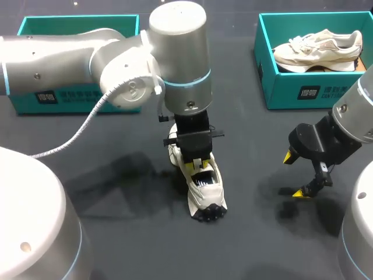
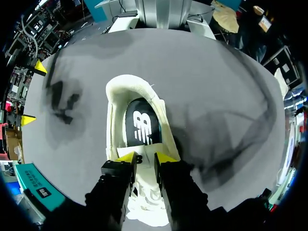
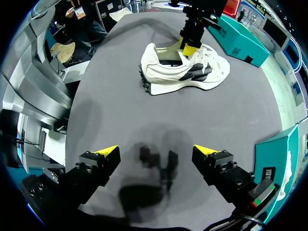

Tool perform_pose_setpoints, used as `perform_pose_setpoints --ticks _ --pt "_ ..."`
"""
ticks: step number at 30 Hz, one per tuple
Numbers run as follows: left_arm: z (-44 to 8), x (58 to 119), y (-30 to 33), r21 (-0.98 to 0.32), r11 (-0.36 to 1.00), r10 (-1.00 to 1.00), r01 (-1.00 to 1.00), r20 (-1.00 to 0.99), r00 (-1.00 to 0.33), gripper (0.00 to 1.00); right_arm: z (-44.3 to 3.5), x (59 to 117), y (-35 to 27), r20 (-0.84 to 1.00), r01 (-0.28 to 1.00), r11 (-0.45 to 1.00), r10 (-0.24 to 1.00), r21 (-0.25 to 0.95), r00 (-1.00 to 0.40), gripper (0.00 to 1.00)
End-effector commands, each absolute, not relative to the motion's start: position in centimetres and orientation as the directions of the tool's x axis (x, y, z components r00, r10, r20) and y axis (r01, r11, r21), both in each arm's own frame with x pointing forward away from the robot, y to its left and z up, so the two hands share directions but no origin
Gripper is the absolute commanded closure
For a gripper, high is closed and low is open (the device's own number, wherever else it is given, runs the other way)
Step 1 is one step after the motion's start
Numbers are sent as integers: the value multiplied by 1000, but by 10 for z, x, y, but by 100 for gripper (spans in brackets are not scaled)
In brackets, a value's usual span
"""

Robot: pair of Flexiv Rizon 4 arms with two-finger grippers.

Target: Take the shoe out of the shoebox, open the shoe tongue, remove and reinsert the insole, then place the shoe into the shoebox

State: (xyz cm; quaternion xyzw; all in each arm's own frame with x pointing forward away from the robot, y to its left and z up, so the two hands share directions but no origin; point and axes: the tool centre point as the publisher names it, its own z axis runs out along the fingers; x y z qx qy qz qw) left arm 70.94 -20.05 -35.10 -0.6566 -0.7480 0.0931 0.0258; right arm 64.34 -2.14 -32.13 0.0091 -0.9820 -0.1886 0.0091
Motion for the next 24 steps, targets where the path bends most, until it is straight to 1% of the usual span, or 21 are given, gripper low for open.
perform_pose_setpoints --ticks 1,8,13,19,22,24 --pt "-360 709 -205 -179 122 987 976 -85 -139 76 -321 641 -21 12 -14 930 -19 368 -1000 0" --pt "-322 712 -196 -132 133 978 982 -144 -152 69 -321 641 -21 12 -14 930 -19 368 -1000 0" --pt "-297 719 -191 -113 155 972 981 -160 -172 68 -321 641 -21 12 -14 930 -19 368 -1000 0" --pt "-273 728 -188 -123 229 958 966 -149 -246 68 -321 641 -21 12 -14 930 -19 368 -1000 0" --pt "-263 726 -186 -147 266 950 953 -127 -285 64 -321 641 -21 12 -14 930 -19 368 -1000 0" --pt "-258 723 -185 -160 317 938 935 -95 -334 62 -321 641 -21 12 -14 930 -19 368 -1000 0"
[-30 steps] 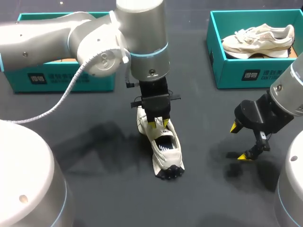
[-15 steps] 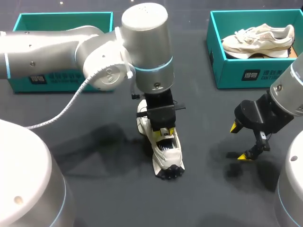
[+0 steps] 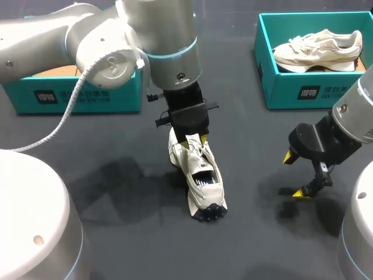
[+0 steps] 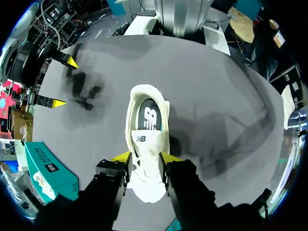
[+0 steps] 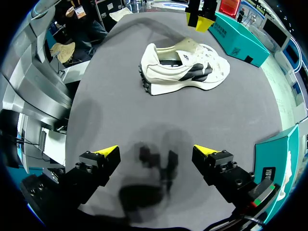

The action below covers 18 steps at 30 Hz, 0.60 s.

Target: Take the shoe out of the shoebox, open the shoe tongue, remove and reinsert the insole, then place the shoe into the shoebox

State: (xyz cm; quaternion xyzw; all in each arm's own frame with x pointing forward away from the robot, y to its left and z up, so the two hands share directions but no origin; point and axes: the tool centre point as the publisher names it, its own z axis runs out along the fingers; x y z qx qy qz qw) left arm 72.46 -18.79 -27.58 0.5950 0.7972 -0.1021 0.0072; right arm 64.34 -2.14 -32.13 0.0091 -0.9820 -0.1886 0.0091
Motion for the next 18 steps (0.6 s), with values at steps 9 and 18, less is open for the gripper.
perform_pose_setpoints --ticks 9,18 --pt "-227 697 -170 -127 430 901 894 -3 -434 0 -321 641 -21 12 -14 930 -19 368 -1000 0" --pt "-227 697 -170 -127 430 901 894 -3 -434 0 -321 641 -21 12 -14 930 -19 368 -1000 0"
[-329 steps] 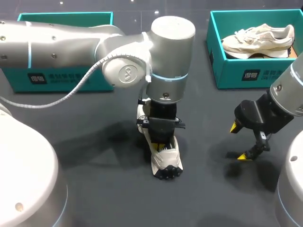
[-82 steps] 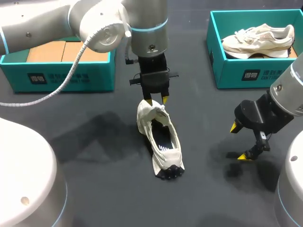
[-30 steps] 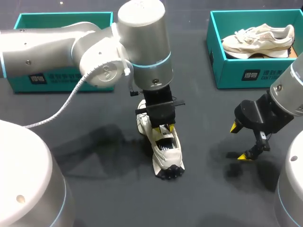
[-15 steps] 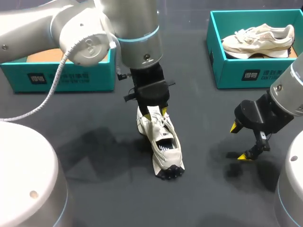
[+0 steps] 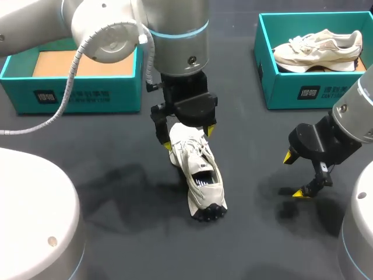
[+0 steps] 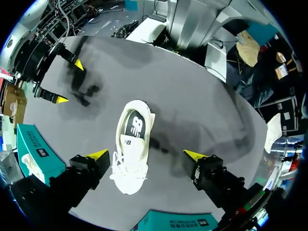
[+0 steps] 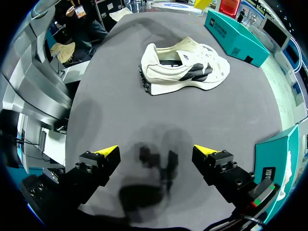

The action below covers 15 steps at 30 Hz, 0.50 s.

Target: Take the shoe out of the shoebox, open the shoe tongue, remove and reinsert the insole, then place the shoe into the shoebox

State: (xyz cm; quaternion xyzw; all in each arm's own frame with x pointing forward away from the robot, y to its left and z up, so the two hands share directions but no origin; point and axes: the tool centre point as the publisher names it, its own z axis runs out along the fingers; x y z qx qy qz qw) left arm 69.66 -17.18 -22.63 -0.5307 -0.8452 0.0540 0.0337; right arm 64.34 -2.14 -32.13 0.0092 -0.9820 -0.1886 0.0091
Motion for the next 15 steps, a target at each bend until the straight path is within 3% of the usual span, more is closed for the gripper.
perform_pose_setpoints --ticks 1,7,15 --pt "-227 697 -170 -127 430 901 894 -3 -434 0 -321 641 -21 12 -14 930 -19 368 -1000 0" --pt "-230 678 -170 -127 474 878 872 -16 -479 0 -321 641 -21 12 -14 930 -19 368 -1000 0" --pt "-228 636 -163 -59 707 705 705 -14 -709 0 -321 641 -21 12 -14 930 -19 368 -1000 0"
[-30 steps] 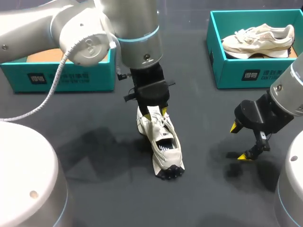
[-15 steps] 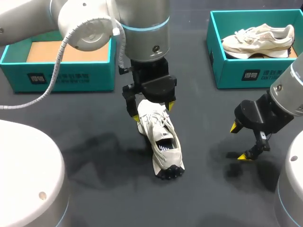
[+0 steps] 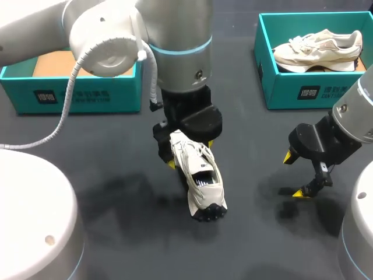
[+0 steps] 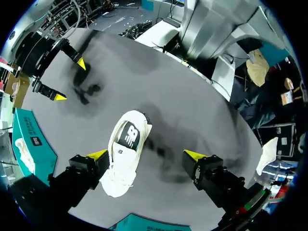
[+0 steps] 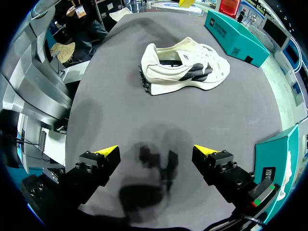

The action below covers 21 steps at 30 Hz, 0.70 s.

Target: Take the shoe out of the shoebox, open the shoe tongue, remove and reinsert the insole, then place the shoe into the shoebox

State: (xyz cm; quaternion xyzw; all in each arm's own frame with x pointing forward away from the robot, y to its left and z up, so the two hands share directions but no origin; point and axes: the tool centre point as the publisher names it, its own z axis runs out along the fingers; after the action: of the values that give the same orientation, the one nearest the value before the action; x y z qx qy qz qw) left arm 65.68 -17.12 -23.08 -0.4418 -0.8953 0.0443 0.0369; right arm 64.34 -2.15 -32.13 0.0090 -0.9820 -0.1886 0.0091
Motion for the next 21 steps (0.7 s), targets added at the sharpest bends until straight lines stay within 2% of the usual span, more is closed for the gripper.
perform_pose_setpoints --ticks 1,4,5,14,21 --pt "-229 633 -161 -74 737 673 672 -11 -740 0 -321 641 -21 12 -14 930 -19 368 -1000 0" --pt "-231 631 -163 -127 884 461 449 83 -884 0 -321 641 -21 12 -14 930 -19 368 -1000 0" --pt "-231 636 -165 -83 960 279 268 160 -947 0 -321 641 -21 12 -14 930 -19 368 -1000 0" --pt "-231 636 -165 -83 960 279 268 160 -947 0 -321 641 -21 12 -14 930 -19 368 -1000 0" --pt "-261 613 -187 -50 996 82 77 94 -992 0 -321 641 -21 12 -14 930 -19 368 -1000 0"
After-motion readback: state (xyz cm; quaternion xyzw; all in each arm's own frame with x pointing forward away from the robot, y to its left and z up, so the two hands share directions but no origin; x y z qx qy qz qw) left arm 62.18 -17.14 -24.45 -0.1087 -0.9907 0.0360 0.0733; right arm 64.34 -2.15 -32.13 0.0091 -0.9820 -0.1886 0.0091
